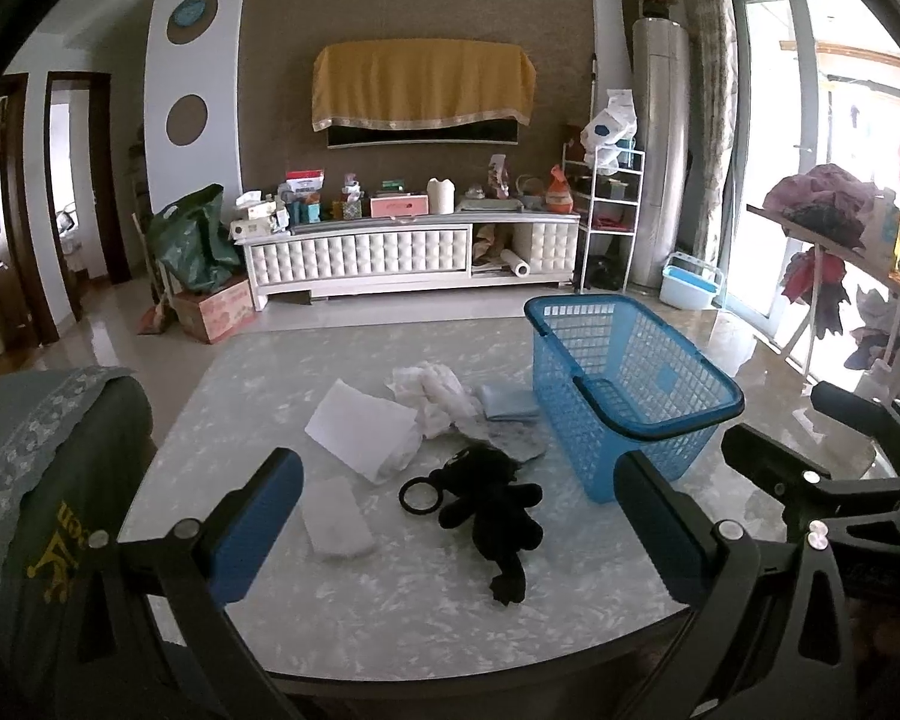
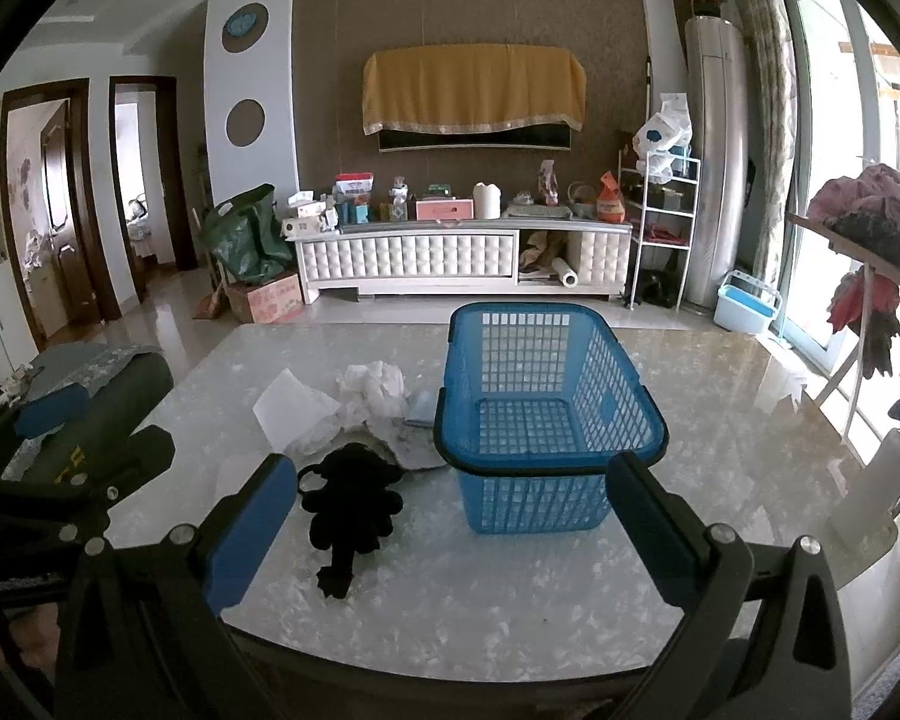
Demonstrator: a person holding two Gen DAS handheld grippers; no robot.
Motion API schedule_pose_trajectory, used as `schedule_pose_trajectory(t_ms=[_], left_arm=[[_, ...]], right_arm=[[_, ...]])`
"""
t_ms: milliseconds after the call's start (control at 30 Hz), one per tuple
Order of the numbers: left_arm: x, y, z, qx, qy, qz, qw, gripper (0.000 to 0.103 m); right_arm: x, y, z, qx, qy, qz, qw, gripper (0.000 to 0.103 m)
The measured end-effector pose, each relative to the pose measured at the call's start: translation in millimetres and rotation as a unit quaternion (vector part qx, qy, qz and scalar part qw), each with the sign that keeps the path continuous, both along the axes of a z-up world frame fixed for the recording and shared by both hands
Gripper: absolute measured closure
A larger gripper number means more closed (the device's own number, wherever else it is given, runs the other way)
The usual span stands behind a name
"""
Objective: Organize soft objects
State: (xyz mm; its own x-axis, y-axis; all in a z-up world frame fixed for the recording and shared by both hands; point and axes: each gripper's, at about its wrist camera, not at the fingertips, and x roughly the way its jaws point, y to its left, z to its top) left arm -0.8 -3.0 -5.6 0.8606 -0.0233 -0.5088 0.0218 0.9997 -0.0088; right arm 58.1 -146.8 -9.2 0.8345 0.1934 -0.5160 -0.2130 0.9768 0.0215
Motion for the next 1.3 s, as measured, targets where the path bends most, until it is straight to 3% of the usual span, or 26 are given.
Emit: schedule_pose_trajectory(t_ms=[933,1233,1300], left_arm=[[6.6,1.3,-1.0,-0.007,0.006,-0.005,0.9999,0.0],[18.5,19.4,2.4,-0.039,0.024,-0.012,0.9989,0.0],[20.9,23.9,4.7,-0.03,0.023,-0.002,0.9993,0.0]], right_arm=[[0.3,2.1,2.0,-0.009,0.011,0.002,1.0,0.0],[11.6,0.6,7.4,-0.006,0.022,-0.006,1.0,0.0],[14.4,1.7,10.7,-0.004,0.024,-0.006,1.0,0.0]])
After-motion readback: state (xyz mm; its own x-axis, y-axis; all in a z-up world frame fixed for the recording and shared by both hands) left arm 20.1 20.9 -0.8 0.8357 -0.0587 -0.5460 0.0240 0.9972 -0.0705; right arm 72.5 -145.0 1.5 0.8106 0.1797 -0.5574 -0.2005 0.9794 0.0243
